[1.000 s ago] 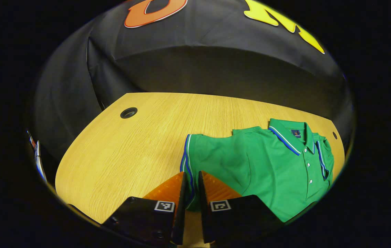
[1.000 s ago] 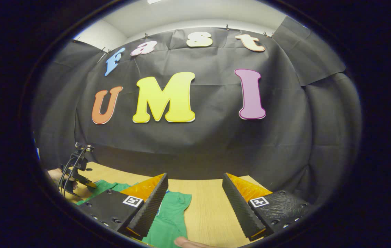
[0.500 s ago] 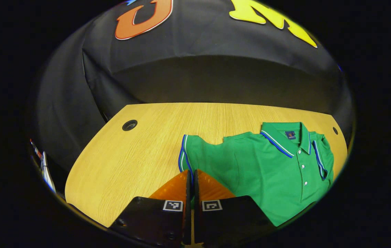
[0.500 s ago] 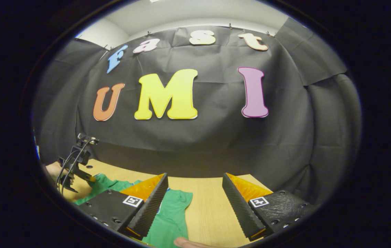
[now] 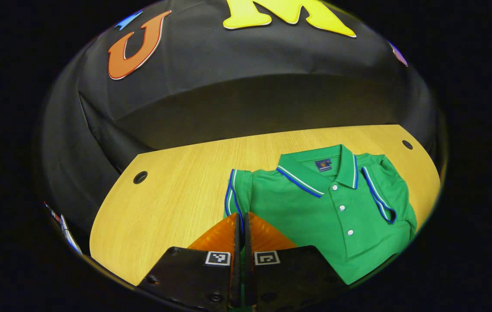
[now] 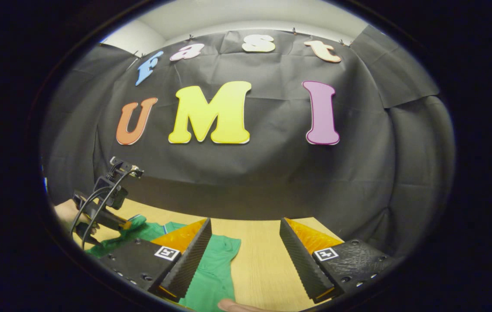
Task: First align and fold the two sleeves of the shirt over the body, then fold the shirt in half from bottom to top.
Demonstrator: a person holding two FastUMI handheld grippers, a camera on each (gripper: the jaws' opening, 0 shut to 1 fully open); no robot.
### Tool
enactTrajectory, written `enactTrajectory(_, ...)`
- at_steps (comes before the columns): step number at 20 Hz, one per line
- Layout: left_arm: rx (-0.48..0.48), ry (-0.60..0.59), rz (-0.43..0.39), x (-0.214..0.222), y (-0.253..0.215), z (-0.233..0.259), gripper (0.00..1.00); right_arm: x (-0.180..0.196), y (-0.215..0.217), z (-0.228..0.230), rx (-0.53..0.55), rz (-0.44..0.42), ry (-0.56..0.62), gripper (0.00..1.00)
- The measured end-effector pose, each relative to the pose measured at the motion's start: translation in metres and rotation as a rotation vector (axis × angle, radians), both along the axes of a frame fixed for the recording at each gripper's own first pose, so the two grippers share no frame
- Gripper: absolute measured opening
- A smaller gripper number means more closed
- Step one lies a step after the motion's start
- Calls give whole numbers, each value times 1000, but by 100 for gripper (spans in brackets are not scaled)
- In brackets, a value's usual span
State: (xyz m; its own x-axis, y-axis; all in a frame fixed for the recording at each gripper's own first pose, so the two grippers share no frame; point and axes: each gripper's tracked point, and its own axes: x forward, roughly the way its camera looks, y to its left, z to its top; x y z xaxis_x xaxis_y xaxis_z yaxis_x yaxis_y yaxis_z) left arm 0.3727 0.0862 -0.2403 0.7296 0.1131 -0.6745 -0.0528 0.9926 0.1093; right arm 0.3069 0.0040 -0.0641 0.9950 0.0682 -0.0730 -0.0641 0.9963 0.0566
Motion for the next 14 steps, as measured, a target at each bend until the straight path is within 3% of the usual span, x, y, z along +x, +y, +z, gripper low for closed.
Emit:
enactTrajectory(3,-49,-1,-8,-3,-17,2,10,0,2,-5,0,4,16,96)
enactTrajectory(4,-66,-11,-14,-7,-21,9,22,0,3,-4,0,6,16,96)
enactTrajectory(6,-69,-66,-17,-11,-21,24,66,-3,7,2,0,16,-4,97)
enactTrajectory(7,-70,-100,-20,-14,-22,36,62,-4,7,3,-4,15,-15,97)
enactTrajectory(8,-75,-132,-23,-20,-22,49,67,-3,8,4,-9,15,-19,96)
enactTrajectory(11,-70,-221,-16,-43,-20,83,100,-10,19,6,-29,25,-27,96)
enactTrajectory(14,-87,-295,-7,-72,-21,111,100,-24,30,6,-82,43,-50,96)
